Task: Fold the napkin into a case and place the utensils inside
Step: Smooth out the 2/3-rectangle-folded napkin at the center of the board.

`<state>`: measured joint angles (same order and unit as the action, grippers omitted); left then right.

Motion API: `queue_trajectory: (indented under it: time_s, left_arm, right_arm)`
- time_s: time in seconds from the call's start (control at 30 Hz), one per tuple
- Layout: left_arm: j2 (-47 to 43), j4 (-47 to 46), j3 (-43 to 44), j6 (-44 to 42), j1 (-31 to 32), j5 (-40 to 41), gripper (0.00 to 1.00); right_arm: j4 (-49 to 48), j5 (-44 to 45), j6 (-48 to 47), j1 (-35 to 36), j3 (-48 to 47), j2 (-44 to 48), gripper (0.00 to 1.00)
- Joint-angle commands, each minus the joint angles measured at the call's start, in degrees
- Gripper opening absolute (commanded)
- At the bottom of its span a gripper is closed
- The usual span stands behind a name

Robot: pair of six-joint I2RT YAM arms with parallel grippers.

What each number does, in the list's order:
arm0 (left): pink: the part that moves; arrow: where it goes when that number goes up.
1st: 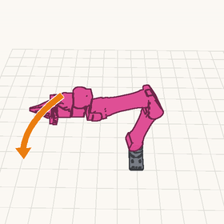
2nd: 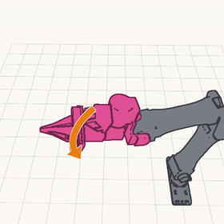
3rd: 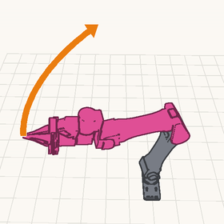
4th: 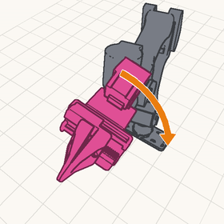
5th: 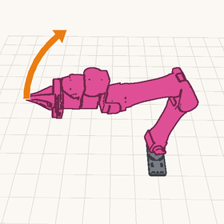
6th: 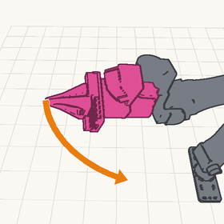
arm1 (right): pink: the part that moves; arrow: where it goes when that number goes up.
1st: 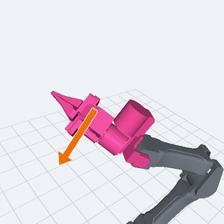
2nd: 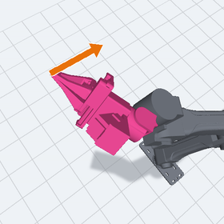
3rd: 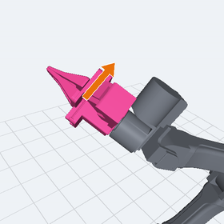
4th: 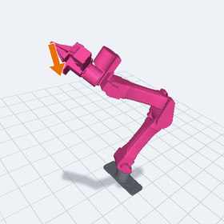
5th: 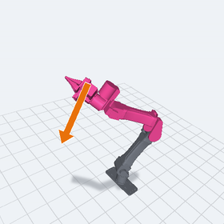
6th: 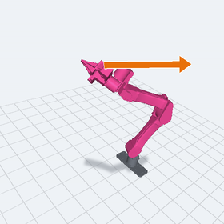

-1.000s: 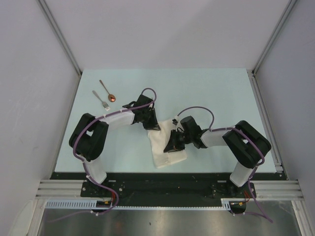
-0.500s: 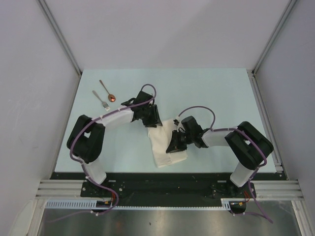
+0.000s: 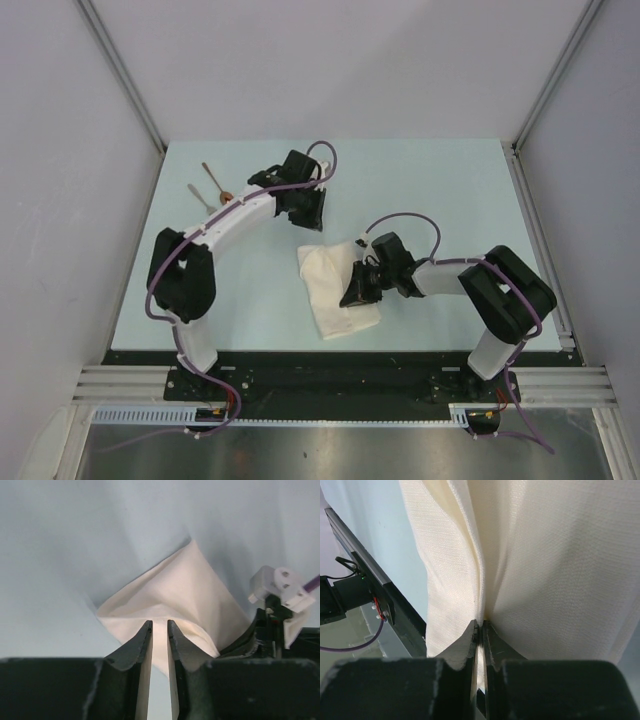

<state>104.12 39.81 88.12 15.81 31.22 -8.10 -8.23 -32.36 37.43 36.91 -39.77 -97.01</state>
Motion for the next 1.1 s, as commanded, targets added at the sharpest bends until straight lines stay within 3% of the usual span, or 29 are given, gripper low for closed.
queue_trajectory:
  time_s: [0.0, 0.1, 0.27, 0.73, 1.07]
  left_arm:
    - [4.25, 6.94, 3.29, -9.48, -0.02, -0.59, 0.22]
    - [5.22, 7.39, 3.03, -8.26, -0.02, -1.22, 0.13]
    - [4.96, 4.67, 1.27, -4.22, -0.02, -2.18, 0.12]
    - [8.12, -3.77, -4.70, 3.87, -0.02, -6.40, 0.12]
    - [8.21, -6.41, -6.29, 7.38, -0.02, -4.47, 0.12]
  right_arm:
    - [-0.38, -0.95, -1.39, -0.34, -1.54, -0.20, 0.07]
    - [-0.65, -0.86, -1.39, -0.43, -1.54, -0.28, 0.07]
    - [-1.96, -1.13, -0.87, -0.26, -1.45, -1.34, 0.07]
    - [-3.89, -1.57, 1.59, 2.64, -1.01, -1.07, 0.07]
    - [-3.64, -0.43, 1.33, 2.83, -1.37, -2.48, 0.07]
